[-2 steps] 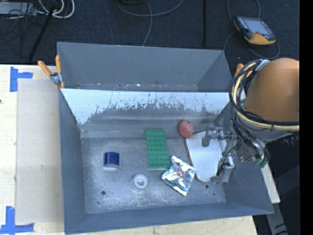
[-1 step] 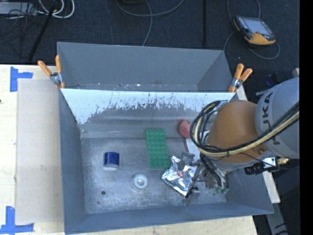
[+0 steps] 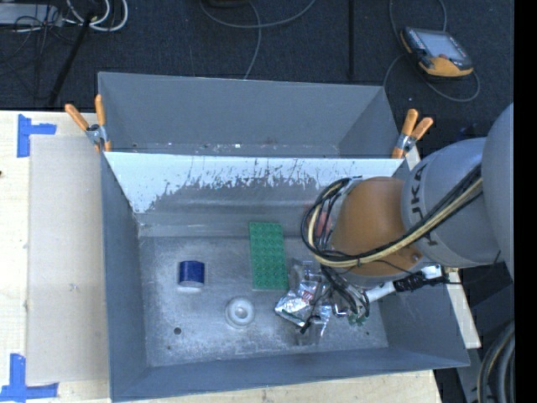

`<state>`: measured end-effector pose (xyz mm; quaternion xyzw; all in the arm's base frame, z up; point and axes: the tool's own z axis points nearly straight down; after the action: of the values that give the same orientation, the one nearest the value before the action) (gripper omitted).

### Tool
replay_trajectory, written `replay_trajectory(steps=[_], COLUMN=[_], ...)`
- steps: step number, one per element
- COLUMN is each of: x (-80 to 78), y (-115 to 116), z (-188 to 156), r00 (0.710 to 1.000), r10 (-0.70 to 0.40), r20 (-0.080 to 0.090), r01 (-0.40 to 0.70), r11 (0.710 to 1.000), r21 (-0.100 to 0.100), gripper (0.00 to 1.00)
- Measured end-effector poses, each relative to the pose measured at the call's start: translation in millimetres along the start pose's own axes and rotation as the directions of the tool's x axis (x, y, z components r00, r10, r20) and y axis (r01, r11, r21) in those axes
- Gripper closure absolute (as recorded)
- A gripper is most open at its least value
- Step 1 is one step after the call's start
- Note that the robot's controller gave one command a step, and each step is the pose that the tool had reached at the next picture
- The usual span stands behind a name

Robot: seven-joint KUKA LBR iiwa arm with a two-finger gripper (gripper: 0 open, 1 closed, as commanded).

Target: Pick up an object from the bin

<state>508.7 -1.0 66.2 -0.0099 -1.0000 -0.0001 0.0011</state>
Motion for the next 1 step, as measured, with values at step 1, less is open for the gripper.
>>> replay_trajectory(steps=[1], x=[-0.6], y=[-0.1], z=[-4.1], r00=[1.0], r10=[-0.001], r20=[0.005], r01=[0.001], r11=[1.0], r21=[0.0], gripper=[1.0])
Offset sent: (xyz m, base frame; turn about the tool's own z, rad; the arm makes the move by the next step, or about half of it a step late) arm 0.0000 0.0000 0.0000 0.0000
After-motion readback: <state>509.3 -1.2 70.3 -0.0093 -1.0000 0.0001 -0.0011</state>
